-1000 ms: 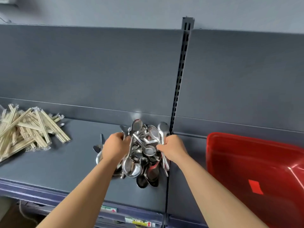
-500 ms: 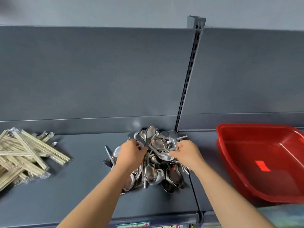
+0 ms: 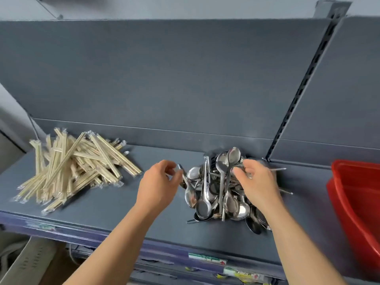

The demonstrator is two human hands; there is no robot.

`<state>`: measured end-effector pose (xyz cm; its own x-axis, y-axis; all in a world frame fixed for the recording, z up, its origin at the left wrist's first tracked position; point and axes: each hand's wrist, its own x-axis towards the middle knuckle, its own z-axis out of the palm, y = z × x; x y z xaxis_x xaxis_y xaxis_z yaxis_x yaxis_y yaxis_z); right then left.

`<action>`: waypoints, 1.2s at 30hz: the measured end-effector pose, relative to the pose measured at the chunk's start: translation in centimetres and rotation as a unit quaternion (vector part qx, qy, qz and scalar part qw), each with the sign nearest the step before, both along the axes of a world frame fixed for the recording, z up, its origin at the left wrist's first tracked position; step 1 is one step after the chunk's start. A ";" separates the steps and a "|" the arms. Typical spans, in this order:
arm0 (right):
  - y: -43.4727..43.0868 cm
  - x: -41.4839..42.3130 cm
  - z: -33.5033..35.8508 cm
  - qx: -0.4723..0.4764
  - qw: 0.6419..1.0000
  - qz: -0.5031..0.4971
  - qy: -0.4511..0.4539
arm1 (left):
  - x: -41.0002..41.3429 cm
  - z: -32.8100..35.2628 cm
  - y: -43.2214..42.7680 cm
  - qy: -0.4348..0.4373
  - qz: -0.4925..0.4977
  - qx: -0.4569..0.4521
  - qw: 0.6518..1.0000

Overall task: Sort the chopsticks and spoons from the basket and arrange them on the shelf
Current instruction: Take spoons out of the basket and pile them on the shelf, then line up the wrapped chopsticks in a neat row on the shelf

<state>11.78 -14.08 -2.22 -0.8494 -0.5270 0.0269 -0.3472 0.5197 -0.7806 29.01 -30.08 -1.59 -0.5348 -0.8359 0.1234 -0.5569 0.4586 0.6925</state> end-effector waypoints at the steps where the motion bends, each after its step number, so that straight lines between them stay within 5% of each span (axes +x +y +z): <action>1: -1.1 0.9 0.1 -0.005 1.000 0.019 -0.001 | 1.4 0.1 -0.7 0.011 0.017 0.007 1.000; 8: -11.6 7.9 0.1 -0.014 0.994 0.110 -0.016 | 10.9 -0.3 -9.9 0.025 0.108 0.000 0.994; 14: -22.0 13.7 -1.4 0.022 0.986 0.157 -0.043 | 18.4 -1.5 -21.6 -0.086 0.180 -0.052 0.979; 22: -30.9 17.4 -3.3 0.157 0.972 0.173 -0.032 | 19.7 -3.5 -29.6 -0.202 0.151 0.029 0.967; 32: -33.9 18.3 -3.5 0.201 0.967 0.154 -0.033 | 19.4 -4.5 -32.2 -0.046 0.123 0.156 0.979; 36: -34.1 18.2 -3.0 0.201 0.964 0.173 -0.017 | 19.8 -4.3 -32.7 -0.072 0.108 0.173 0.976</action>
<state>29.98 -48.17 -5.17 -0.6176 -0.7412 -0.2630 -0.5319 0.6399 -0.5546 48.84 -62.82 -5.91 -0.3333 -0.9094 -0.2487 -0.7171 0.0733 0.6931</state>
